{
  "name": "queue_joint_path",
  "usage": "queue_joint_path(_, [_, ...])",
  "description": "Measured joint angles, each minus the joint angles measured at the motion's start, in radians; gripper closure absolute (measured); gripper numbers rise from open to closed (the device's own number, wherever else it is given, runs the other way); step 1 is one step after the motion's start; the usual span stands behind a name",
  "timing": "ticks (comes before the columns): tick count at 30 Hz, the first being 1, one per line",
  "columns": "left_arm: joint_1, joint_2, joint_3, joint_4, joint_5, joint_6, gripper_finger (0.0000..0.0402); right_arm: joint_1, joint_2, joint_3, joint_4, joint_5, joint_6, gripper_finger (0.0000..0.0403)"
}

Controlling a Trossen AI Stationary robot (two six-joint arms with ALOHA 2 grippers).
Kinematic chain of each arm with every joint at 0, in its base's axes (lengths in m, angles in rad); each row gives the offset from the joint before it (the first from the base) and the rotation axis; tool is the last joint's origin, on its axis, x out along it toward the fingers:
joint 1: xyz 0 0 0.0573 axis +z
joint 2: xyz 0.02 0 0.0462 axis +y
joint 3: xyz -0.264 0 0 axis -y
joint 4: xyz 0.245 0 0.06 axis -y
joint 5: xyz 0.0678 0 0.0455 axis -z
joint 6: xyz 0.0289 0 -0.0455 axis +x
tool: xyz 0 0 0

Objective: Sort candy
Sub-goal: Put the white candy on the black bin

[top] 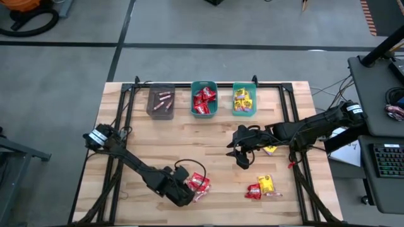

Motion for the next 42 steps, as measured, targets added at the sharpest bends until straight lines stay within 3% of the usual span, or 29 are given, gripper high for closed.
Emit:
queue_joint_path(7, [-0.001, -0.002, 0.051, -0.312, 0.002, -0.035, 0.0273, 0.000, 0.000, 0.000, 0.001, 0.000, -0.005, 0.0232])
queue_joint_path(12, [-0.001, -0.004, 0.109, -0.424, 0.002, -0.009, 0.0281, 0.000, 0.000, 0.000, 0.002, 0.000, 0.000, 0.0232])
queue_joint_path(21, [-0.005, -0.003, 0.146, -0.322, 0.021, -0.028, 0.0288, 0.000, 0.000, 0.000, 0.002, 0.000, 0.000, 0.0232])
queue_joint_path(35, [-0.005, 0.064, 0.090, -0.194, 0.017, -0.064, 0.0234, 0.000, 0.000, 0.000, 0.003, 0.000, 0.000, 0.0232])
queue_joint_path(39, [-0.005, 0.078, 0.094, -0.199, 0.009, -0.061, 0.0246, 0.000, 0.000, 0.000, 0.003, 0.000, 0.000, 0.0232])
queue_joint_path(42, [-0.005, 0.078, 0.094, -0.210, 0.007, -0.060, 0.0276, 0.000, 0.000, 0.000, 0.003, 0.000, 0.000, 0.0232])
